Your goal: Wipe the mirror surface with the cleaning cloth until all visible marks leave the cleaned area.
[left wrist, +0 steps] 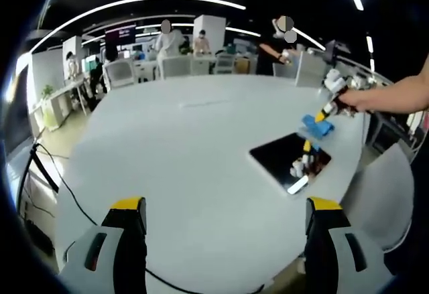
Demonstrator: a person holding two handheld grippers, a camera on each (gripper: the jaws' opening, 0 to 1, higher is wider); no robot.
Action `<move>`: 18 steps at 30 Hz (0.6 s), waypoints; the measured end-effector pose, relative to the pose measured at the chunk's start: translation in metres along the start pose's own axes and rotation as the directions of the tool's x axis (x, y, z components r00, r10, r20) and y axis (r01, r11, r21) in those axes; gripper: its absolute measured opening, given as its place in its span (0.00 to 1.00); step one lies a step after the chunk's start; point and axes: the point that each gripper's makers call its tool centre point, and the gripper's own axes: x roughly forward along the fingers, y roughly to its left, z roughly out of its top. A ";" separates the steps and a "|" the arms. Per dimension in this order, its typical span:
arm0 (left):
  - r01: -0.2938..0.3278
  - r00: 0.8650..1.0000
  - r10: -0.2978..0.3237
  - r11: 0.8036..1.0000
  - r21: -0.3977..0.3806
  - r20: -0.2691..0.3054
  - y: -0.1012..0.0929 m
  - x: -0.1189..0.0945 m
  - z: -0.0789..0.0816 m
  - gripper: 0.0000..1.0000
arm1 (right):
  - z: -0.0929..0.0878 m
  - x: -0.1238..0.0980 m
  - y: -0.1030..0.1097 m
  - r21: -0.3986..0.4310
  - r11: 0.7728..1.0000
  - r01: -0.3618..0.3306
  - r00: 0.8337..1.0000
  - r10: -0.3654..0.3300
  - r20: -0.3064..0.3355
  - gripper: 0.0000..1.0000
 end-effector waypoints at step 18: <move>0.004 1.000 -0.004 1.000 -0.004 -0.002 0.003 0.002 0.000 0.99 | -0.004 0.009 0.026 0.018 0.999 -0.041 0.998 0.042 -0.039 0.00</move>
